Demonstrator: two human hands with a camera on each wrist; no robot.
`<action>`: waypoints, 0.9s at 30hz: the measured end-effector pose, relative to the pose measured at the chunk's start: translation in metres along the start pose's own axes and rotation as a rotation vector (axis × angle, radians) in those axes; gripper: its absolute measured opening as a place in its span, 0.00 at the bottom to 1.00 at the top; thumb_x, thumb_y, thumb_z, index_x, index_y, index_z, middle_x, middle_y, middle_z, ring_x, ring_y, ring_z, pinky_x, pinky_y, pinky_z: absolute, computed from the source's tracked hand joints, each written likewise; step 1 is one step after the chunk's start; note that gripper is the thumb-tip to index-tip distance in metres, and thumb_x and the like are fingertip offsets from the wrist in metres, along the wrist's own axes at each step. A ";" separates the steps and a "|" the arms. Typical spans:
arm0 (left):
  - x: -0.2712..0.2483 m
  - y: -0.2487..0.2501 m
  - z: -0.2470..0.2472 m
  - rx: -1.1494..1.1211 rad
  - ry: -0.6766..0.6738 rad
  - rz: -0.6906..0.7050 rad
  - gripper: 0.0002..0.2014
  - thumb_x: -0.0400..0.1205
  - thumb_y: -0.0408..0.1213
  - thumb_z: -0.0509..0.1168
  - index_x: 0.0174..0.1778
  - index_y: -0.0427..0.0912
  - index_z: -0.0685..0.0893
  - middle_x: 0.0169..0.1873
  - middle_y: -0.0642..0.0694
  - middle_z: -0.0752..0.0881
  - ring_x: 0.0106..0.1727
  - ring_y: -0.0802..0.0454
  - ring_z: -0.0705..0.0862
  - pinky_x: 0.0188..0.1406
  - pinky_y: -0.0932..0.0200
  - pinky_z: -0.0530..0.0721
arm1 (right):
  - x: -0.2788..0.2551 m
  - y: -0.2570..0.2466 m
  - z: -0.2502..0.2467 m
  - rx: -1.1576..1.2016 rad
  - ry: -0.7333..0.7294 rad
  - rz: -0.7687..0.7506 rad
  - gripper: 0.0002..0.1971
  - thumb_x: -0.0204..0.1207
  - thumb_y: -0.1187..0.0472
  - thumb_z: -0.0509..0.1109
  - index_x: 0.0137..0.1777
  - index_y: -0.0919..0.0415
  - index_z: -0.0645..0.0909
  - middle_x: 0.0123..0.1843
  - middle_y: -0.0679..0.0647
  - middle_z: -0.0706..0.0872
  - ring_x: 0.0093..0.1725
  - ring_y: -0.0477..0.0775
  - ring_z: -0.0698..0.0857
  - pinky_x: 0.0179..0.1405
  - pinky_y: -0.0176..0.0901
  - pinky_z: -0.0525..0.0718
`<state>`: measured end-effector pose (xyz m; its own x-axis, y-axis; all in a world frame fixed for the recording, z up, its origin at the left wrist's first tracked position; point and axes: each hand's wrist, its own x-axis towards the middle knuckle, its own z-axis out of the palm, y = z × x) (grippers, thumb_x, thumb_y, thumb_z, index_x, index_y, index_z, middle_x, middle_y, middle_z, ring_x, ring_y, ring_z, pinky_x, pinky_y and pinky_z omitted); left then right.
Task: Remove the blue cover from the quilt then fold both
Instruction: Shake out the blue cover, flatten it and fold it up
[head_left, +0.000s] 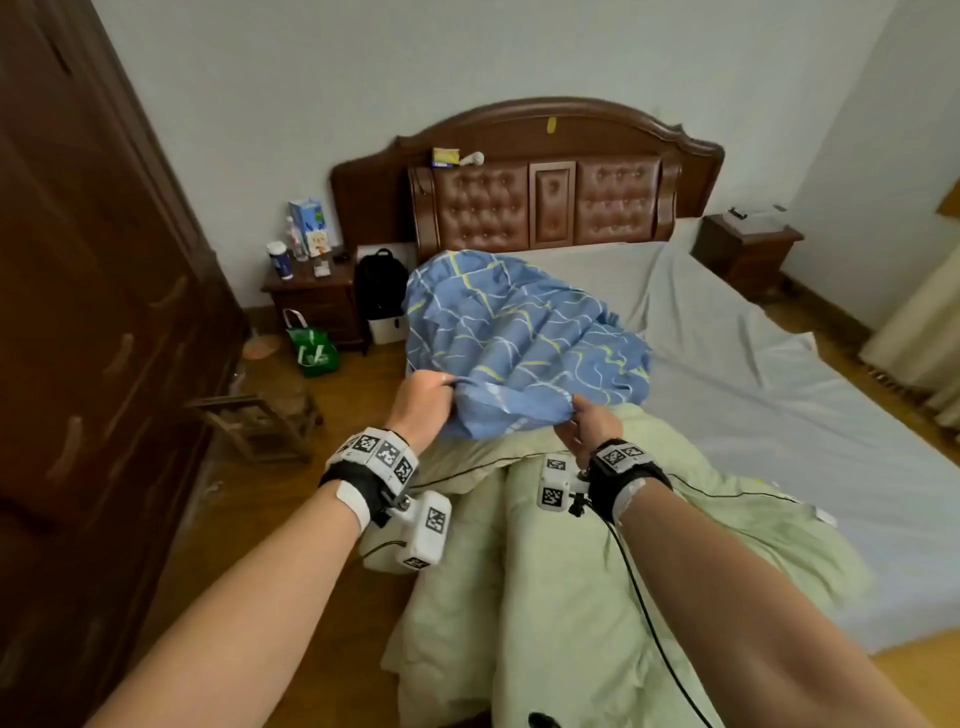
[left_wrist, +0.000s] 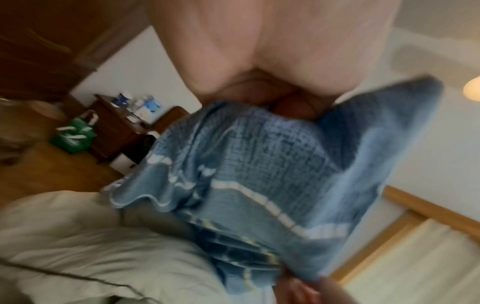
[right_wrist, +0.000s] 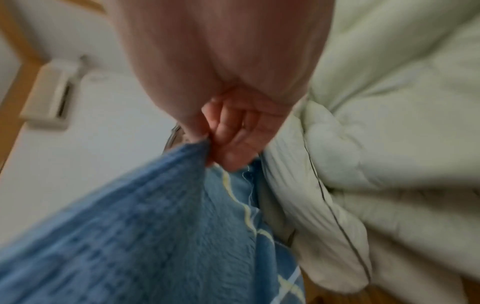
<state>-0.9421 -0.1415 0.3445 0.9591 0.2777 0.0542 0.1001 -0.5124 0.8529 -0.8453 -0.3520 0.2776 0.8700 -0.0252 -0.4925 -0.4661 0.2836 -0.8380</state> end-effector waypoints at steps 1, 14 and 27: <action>0.003 -0.012 0.001 0.071 0.027 -0.064 0.18 0.68 0.38 0.54 0.38 0.42 0.91 0.42 0.38 0.91 0.46 0.43 0.86 0.43 0.50 0.80 | -0.002 -0.007 -0.008 0.006 0.025 -0.056 0.09 0.80 0.67 0.68 0.37 0.60 0.80 0.28 0.56 0.83 0.29 0.50 0.84 0.29 0.42 0.88; -0.020 0.020 0.068 -0.066 0.211 -0.024 0.12 0.81 0.38 0.59 0.54 0.56 0.85 0.53 0.58 0.86 0.56 0.55 0.83 0.61 0.51 0.81 | -0.001 -0.048 -0.044 -0.146 -0.347 -0.253 0.08 0.87 0.59 0.61 0.54 0.65 0.73 0.46 0.65 0.88 0.37 0.56 0.90 0.31 0.46 0.88; -0.056 0.097 0.235 0.698 0.256 -0.093 0.09 0.83 0.30 0.62 0.48 0.49 0.83 0.42 0.47 0.85 0.45 0.43 0.85 0.38 0.53 0.80 | 0.049 -0.077 -0.136 -0.518 -0.486 -0.244 0.11 0.82 0.58 0.63 0.41 0.62 0.80 0.37 0.54 0.89 0.33 0.56 0.88 0.31 0.45 0.83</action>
<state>-0.9237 -0.3973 0.3024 0.8554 0.4817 0.1901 0.4041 -0.8505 0.3368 -0.7888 -0.5057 0.2858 0.8755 0.4304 -0.2195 -0.1623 -0.1660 -0.9727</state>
